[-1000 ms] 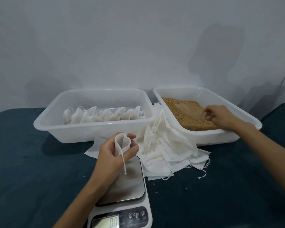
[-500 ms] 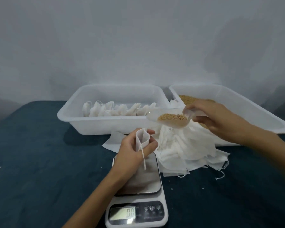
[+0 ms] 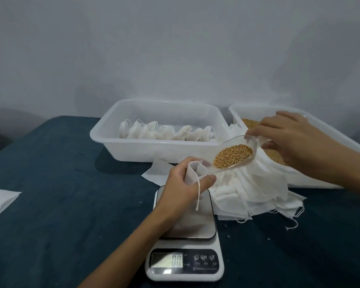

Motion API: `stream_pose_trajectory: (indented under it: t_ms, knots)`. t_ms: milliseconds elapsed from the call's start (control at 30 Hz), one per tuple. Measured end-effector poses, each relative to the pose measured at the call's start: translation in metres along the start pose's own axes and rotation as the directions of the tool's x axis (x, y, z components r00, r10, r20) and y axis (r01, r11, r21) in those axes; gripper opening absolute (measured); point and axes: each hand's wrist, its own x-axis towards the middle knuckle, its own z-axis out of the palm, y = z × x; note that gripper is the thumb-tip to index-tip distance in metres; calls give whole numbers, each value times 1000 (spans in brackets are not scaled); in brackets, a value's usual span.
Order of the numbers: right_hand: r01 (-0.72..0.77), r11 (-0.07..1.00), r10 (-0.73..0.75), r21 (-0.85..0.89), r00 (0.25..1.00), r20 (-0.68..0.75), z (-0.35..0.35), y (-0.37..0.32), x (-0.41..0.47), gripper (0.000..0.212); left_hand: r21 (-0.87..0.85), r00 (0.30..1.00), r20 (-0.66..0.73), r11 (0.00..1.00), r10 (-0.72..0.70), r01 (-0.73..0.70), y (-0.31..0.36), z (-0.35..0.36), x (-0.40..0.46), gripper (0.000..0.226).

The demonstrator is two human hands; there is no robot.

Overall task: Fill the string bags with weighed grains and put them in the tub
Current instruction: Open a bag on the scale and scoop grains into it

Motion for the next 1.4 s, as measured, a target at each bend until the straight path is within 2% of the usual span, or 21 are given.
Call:
stream_pose_trajectory:
  t_ms: [533, 667, 1400]
  knots:
    - [95, 991, -98, -91, 995, -29, -6, -3, 11, 48, 27, 999, -14, 999, 36, -36, -1, 0, 2, 28]
    - [92, 988, -95, -126, 995, -23, -13, -6, 12, 46, 50, 1000, -27, 999, 7, -6, -5, 0, 4, 39]
    - [86, 987, -89, -134, 996, -13, -19, -17, 13, 40, 58, 1000, -23, 998, -11, 12, -4, 0, 3, 41]
